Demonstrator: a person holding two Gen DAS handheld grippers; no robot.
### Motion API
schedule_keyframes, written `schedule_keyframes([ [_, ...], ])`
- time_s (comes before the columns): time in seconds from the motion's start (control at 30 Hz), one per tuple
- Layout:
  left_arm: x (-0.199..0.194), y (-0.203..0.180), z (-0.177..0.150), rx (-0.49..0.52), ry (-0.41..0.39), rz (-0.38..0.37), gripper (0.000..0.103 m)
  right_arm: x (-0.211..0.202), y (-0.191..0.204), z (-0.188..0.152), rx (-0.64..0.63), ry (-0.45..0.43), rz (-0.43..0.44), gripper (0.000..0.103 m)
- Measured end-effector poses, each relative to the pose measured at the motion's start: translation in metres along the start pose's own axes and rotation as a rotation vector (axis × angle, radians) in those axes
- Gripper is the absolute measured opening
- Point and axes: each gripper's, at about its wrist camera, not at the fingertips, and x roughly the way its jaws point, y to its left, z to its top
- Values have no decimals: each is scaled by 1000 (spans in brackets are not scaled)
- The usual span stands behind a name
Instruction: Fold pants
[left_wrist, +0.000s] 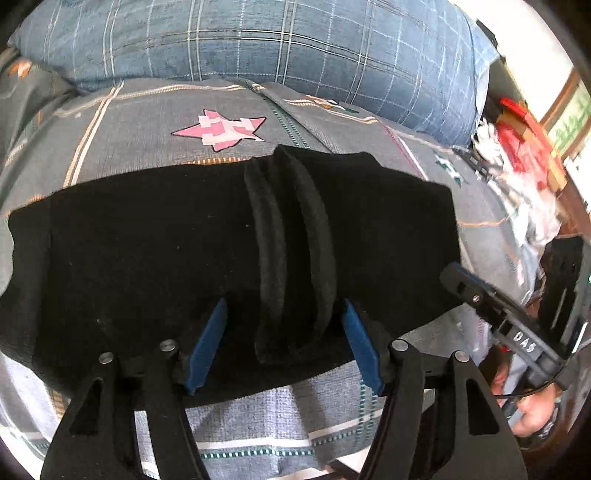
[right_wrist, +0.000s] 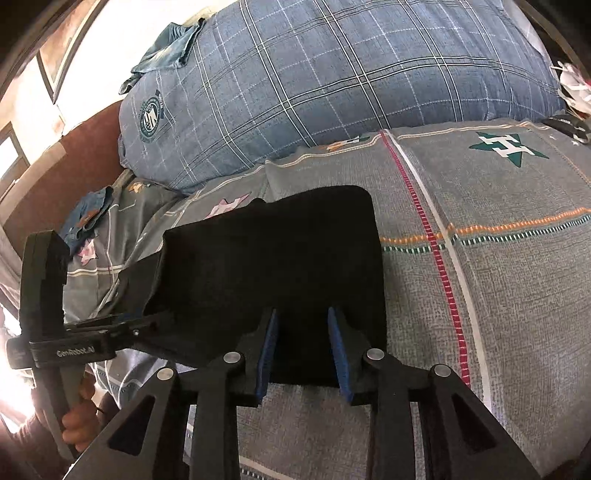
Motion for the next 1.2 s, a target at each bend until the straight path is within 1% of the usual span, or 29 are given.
schedule_keyframes([
  [0.1,-12,21,0,-86,8,-77,64,-2,7,5,2,14,-27,32],
  [0.13,-18,28,-2,-106,4,-90,64,-2,8,7,-7,12,-29,35],
  [0.23,-42,63,-7,-172,-31,-132,64,-4,33,9,-75,6,-5,37],
  [0.3,-58,90,-9,-233,-44,-174,64,-1,59,8,-146,10,21,41],
  [0.37,-71,122,-10,-325,-61,-219,64,8,91,5,-223,24,75,44],
  [0.47,-81,161,-9,-421,-82,-224,64,30,141,-4,-343,65,129,48],
  [0.5,-82,168,-10,-440,-84,-224,64,41,160,-9,-393,85,143,49],
  [0.53,-82,175,-10,-456,-81,-229,64,50,176,-14,-435,102,152,52],
  [0.57,-82,183,-10,-472,-78,-241,64,58,189,-20,-470,113,152,56],
  [0.6,-81,187,-10,-480,-77,-244,64,66,200,-25,-502,123,149,57],
  [0.63,-80,191,-11,-487,-76,-243,64,77,216,-34,-550,135,146,57],
  [0.73,-78,201,-9,-508,-69,-255,64,96,243,-54,-667,135,109,58],
  [0.8,-75,208,-6,-523,-55,-282,64,105,255,-66,-734,121,73,62],
  [0.87,-70,212,-4,-530,-38,-299,64,109,264,-77,-805,72,29,63],
  [0.9,-68,213,-1,-531,-30,-294,64,110,266,-79,-821,54,21,61],
  [0.93,-66,214,2,-529,-24,-287,64,112,266,-78,-818,42,20,49],
  [0.97,-62,216,7,-523,-13,-271,64,112,263,-76,-807,42,21,29],
  [1.0,-59,218,12,-517,-5,-263,64,112,260,-73,-790,52,37,23],
  [1.03,-56,221,15,-512,8,-256,64,108,256,-67,-749,49,66,14],
  [1.07,-52,224,20,-512,26,-247,64,103,253,-63,-725,38,82,10],
  [1.13,-44,229,26,-509,61,-246,65,90,249,-57,-689,0,99,10],
  [1.2,-33,230,30,-515,107,-282,68,80,249,-53,-663,-18,119,10],
])
